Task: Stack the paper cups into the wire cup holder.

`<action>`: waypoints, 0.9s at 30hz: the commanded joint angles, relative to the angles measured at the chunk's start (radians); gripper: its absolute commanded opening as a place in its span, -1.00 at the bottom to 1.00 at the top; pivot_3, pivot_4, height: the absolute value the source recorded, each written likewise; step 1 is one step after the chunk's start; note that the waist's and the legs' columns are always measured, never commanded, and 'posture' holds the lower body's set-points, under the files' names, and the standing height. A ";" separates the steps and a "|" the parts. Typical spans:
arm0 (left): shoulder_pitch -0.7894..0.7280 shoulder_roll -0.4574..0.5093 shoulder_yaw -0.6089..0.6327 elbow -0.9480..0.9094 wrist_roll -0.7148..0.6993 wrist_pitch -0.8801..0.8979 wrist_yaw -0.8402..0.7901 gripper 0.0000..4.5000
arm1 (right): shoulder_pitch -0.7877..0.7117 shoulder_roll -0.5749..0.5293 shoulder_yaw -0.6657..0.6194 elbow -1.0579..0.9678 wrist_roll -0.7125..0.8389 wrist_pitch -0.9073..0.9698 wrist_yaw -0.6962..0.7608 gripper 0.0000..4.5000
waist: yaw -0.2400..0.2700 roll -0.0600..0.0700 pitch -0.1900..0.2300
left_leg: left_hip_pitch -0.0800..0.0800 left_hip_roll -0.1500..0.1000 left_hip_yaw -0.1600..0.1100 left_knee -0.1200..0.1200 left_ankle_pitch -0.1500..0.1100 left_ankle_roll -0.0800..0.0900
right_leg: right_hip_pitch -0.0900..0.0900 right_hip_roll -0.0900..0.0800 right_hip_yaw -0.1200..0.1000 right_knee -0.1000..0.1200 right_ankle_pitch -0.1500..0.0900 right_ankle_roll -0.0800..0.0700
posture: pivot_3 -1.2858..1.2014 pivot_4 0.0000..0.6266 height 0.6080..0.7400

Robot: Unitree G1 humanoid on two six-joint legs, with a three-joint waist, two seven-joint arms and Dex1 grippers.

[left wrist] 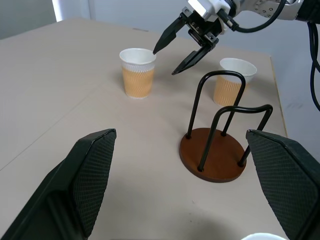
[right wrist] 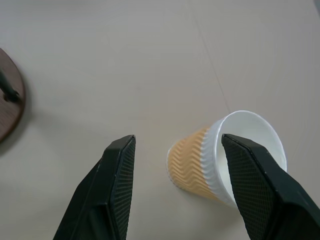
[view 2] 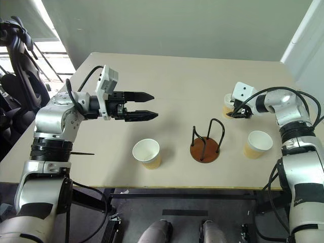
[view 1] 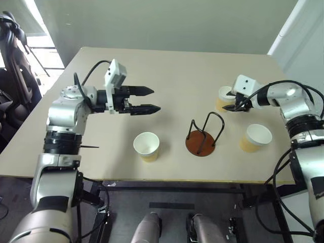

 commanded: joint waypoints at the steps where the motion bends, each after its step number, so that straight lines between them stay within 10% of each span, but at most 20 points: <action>1: -0.009 0.008 0.007 -0.034 -0.012 -0.002 -0.001 0.98 | -0.062 0.006 0.014 0.050 -0.057 -0.058 -0.042 0.22 | -0.001 0.000 0.000 | 0.000 0.000 0.000 0.000 0.000 0.000 | 0.000 0.000 0.000 0.000 0.000 0.000 | 0.03 -0.52 1.00; 18: -0.008 -0.001 -0.004 -0.026 -0.001 -0.020 0.017 0.98 | -0.148 0.072 0.123 0.206 -0.303 -0.091 -0.247 0.22 | -0.003 0.001 0.000 | 0.000 0.001 0.000 -0.008 -0.001 -0.003 | -0.002 0.000 0.000 -0.002 0.000 -0.001 | 0.03 -0.52 1.00; 27: 0.004 0.007 -0.009 -0.032 0.003 -0.024 0.008 1.00 | -0.157 0.080 0.100 0.215 -0.307 -0.085 -0.206 -0.99 | -0.004 0.001 0.001 | 0.000 0.001 0.001 -0.011 0.000 -0.004 | -0.003 0.000 -0.001 -0.005 0.000 -0.002 | 0.03 -0.52 1.00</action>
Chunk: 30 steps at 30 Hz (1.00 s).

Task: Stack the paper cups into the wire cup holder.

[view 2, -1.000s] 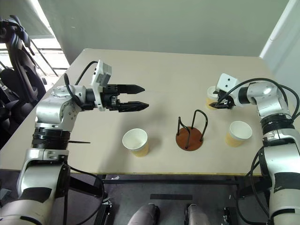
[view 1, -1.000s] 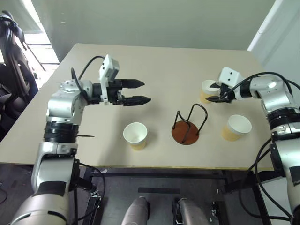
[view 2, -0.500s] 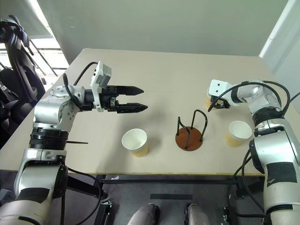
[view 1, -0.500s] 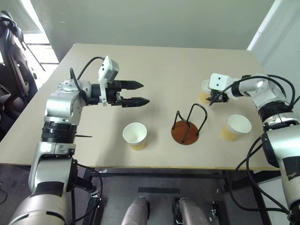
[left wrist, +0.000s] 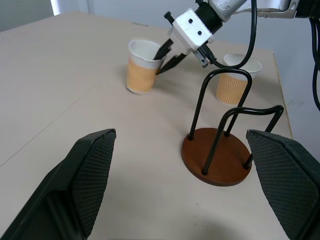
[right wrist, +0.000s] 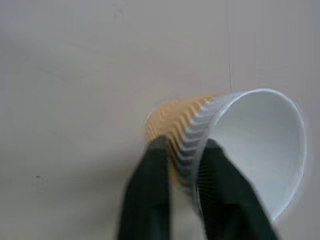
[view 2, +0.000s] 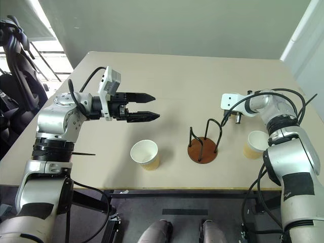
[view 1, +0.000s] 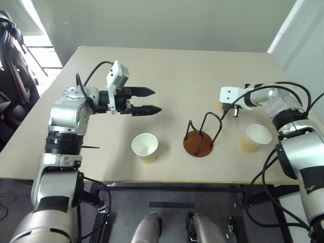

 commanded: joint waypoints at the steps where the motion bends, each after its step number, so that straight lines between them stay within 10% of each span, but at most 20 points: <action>1: 0.002 0.015 0.004 -0.032 -0.003 -0.013 -0.008 1.00 | -0.047 -0.014 -0.031 -0.010 0.029 -0.006 0.059 -0.99 | 0.000 0.000 0.000 | 0.000 0.000 0.000 0.000 0.000 0.000 | 0.000 0.000 0.000 0.000 0.000 0.000 | 0.03 -0.52 1.00; 10: -0.012 0.039 -0.026 -0.017 0.008 -0.023 -0.067 1.00 | -0.100 -0.045 -0.152 -0.143 0.207 0.043 0.418 -0.99 | -0.002 0.001 0.000 | -0.001 0.000 0.000 -0.002 0.000 -0.001 | 0.000 0.000 0.000 -0.002 0.000 0.000 | 0.03 -0.52 1.00; 17: -0.033 0.047 -0.062 0.011 0.032 -0.048 -0.112 1.00 | -0.043 -0.123 -0.233 -0.635 0.429 0.396 0.748 -0.99 | -0.001 0.001 0.000 | -0.003 0.000 0.000 -0.002 0.006 -0.011 | 0.000 0.001 -0.001 -0.005 -0.001 -0.002 | 0.03 -0.52 1.00; 30: -0.147 0.072 -0.105 0.042 0.063 -0.094 -0.238 1.00 | 0.062 -0.407 -0.212 -1.394 0.902 1.041 0.772 -0.99 | -0.007 0.001 0.000 | -0.006 0.001 -0.001 0.000 0.008 -0.011 | 0.000 0.001 -0.001 -0.009 -0.002 -0.002 | 0.03 -0.52 1.00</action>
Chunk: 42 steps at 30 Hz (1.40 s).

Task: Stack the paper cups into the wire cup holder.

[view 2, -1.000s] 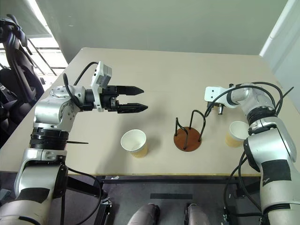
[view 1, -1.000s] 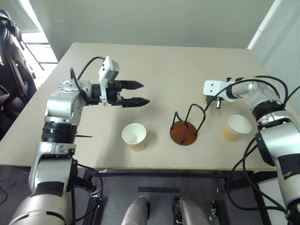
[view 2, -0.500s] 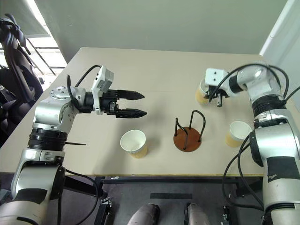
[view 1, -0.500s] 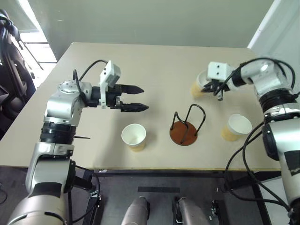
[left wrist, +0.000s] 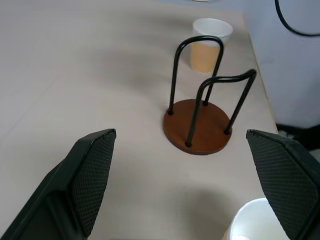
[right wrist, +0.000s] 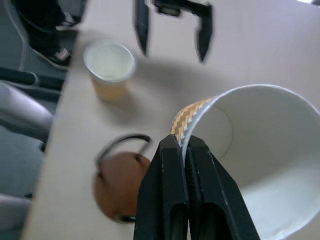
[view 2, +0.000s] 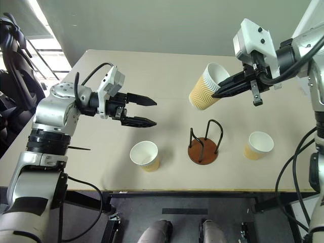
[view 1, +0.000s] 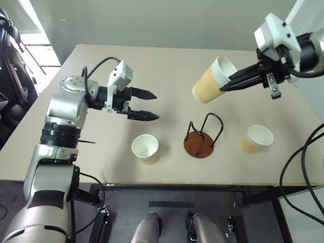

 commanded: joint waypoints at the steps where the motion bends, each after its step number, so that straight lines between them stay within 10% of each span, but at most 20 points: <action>1: -0.053 0.012 0.001 -0.017 0.001 -0.016 -0.038 1.00 | 0.003 -0.038 -0.016 -0.095 0.065 0.060 0.004 -0.99 | -0.002 0.000 0.000 | 0.000 0.000 0.000 0.000 0.000 0.001 | 0.000 0.000 0.000 0.000 0.000 0.000 | 0.03 -0.52 1.00; 37: -0.002 0.011 0.015 -0.103 -0.015 0.017 -0.010 1.00 | 0.130 -0.014 0.158 0.022 -0.086 -0.259 0.004 -0.99 | -0.012 0.000 0.000 | 0.002 0.000 0.000 0.014 -0.002 0.015 | 0.000 0.000 0.000 0.015 0.001 0.001 | 0.03 -0.52 1.00; 42: 0.001 0.011 0.015 -0.104 -0.014 0.016 -0.010 1.00 | 0.135 0.000 0.146 0.011 -0.081 -0.236 0.004 -0.45 | -0.013 0.000 0.000 | 0.002 0.000 0.000 0.014 -0.002 0.015 | 0.000 0.000 0.000 0.016 0.001 0.001 | 0.03 -0.52 1.00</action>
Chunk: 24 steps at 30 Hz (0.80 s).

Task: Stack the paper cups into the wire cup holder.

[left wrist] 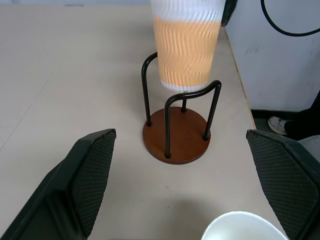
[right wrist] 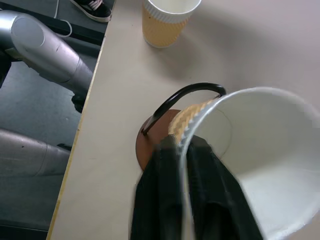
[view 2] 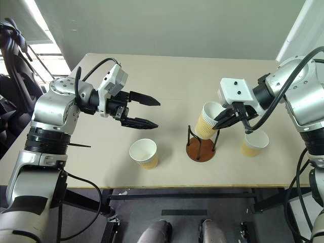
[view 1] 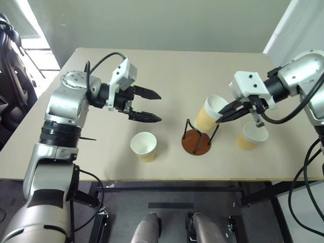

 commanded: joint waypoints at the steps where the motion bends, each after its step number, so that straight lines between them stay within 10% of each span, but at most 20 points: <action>1: -0.004 0.010 0.025 -0.027 -0.013 -0.009 0.003 1.00 | -0.007 0.009 -0.034 -0.022 0.001 0.018 0.000 -0.28 | 0.000 0.000 0.000 | 0.000 0.000 0.000 0.000 0.000 0.000 | 0.000 0.000 0.000 0.000 0.000 0.000 | 0.03 -0.52 1.00; 5: -0.004 0.009 0.024 -0.026 -0.012 -0.009 0.006 1.00 | -0.012 0.035 -0.057 -0.023 0.012 0.059 -0.016 0.33 | 0.000 0.000 0.000 | 0.000 0.000 0.000 0.000 0.000 0.000 | 0.000 0.000 0.000 0.000 0.000 0.000 | 0.03 -0.52 1.00; 24: 0.118 0.203 -0.037 -0.160 0.117 -0.121 -0.013 1.00 | 0.035 0.038 -0.295 -0.242 0.293 0.399 -0.146 0.33 | 0.001 0.000 0.000 | 0.000 0.000 -0.001 -0.001 0.001 -0.002 | 0.000 0.001 0.000 0.000 -0.006 -0.010 | 0.03 -0.52 1.00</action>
